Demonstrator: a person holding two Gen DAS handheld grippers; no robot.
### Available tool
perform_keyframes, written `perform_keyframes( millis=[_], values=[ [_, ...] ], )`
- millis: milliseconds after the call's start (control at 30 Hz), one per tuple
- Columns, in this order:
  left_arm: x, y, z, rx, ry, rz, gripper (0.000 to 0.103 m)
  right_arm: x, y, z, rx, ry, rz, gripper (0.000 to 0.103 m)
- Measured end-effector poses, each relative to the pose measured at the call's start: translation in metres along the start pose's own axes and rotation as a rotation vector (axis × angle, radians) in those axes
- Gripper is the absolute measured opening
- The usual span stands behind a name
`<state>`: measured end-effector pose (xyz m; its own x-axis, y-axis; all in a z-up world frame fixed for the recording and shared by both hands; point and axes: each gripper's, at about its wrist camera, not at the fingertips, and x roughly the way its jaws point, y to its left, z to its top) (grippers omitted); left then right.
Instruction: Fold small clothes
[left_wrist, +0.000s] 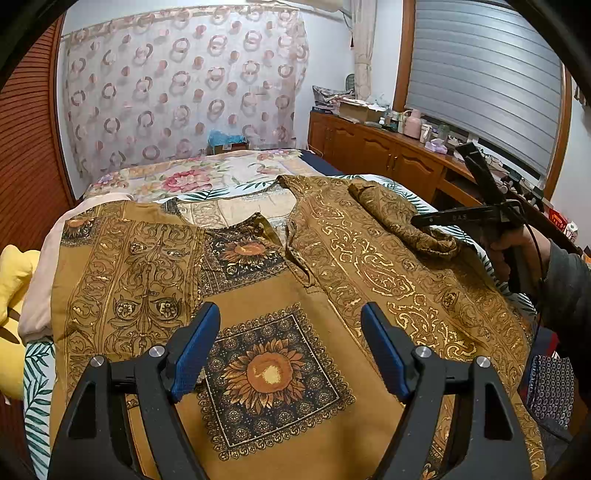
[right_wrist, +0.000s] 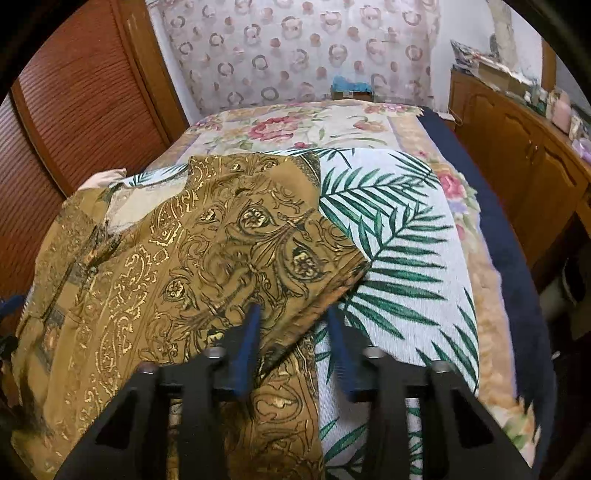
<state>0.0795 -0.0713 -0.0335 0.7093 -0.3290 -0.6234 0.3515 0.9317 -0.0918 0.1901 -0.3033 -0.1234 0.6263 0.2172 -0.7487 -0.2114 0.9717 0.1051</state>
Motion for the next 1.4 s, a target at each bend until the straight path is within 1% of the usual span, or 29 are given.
perform_keyframes(
  millis=[100,167,200,300,367,400,433,533,633,733,767,833,867,933,1000,1100,1267,1400],
  values=[
    [0.000,0.001,-0.001,-0.003,-0.002,0.001,0.079,-0.007,0.008,0.003,-0.038,-0.039,-0.036,0.015],
    [0.000,0.003,-0.002,-0.006,-0.002,0.002,0.079,-0.012,0.015,0.005,-0.062,-0.070,-0.043,0.014],
    [0.000,0.003,-0.002,-0.008,-0.002,0.003,0.079,-0.016,0.019,0.006,-0.074,-0.088,-0.046,0.011],
    [0.000,0.006,-0.003,-0.012,-0.003,0.004,0.079,-0.022,0.035,0.009,-0.108,-0.127,-0.033,0.011],
    [-0.001,0.007,-0.003,-0.014,-0.006,0.007,0.079,-0.026,0.043,0.010,-0.126,-0.142,-0.058,0.011],
    [-0.001,0.009,-0.003,-0.019,-0.008,0.009,0.079,-0.026,0.047,0.010,-0.132,-0.142,-0.055,0.011],
    [-0.001,0.010,-0.003,-0.023,-0.009,0.009,0.079,-0.025,0.051,0.011,-0.137,-0.140,-0.026,0.011],
    [-0.003,0.014,-0.003,-0.030,-0.016,0.013,0.079,-0.020,0.065,0.012,-0.162,-0.126,0.003,0.011],
    [-0.004,0.020,-0.002,-0.043,-0.025,0.025,0.079,-0.016,0.073,0.011,-0.162,-0.117,0.060,0.011],
    [-0.004,0.026,-0.002,-0.056,-0.024,0.035,0.079,-0.013,0.078,0.012,-0.157,-0.106,0.079,0.011],
    [-0.003,0.028,-0.002,-0.062,-0.023,0.038,0.079,-0.011,0.080,0.013,-0.158,-0.097,0.092,0.013],
    [-0.003,0.033,-0.002,-0.069,-0.023,0.043,0.079,-0.005,0.086,0.012,-0.166,-0.089,0.091,0.024],
    [-0.003,0.034,-0.002,-0.070,-0.024,0.047,0.079,-0.004,0.086,0.012,-0.171,-0.085,0.090,0.026],
    [-0.004,0.038,-0.001,-0.070,-0.025,0.059,0.079,0.001,0.089,0.012,-0.186,-0.067,0.079,0.038],
    [-0.005,0.043,0.000,-0.073,-0.026,0.067,0.079,0.000,0.091,0.012,-0.203,-0.067,0.051,0.041],
    [-0.006,0.054,0.002,-0.078,-0.031,0.085,0.079,-0.006,0.093,0.010,-0.224,-0.084,0.038,0.052],
    [-0.005,0.079,0.007,-0.085,-0.030,0.134,0.079,0.001,0.087,0.006,-0.223,-0.075,0.012,0.052],
    [-0.003,0.102,0.013,-0.081,-0.022,0.181,0.079,0.013,0.081,0.002,-0.223,-0.053,-0.026,0.052]
  ],
)
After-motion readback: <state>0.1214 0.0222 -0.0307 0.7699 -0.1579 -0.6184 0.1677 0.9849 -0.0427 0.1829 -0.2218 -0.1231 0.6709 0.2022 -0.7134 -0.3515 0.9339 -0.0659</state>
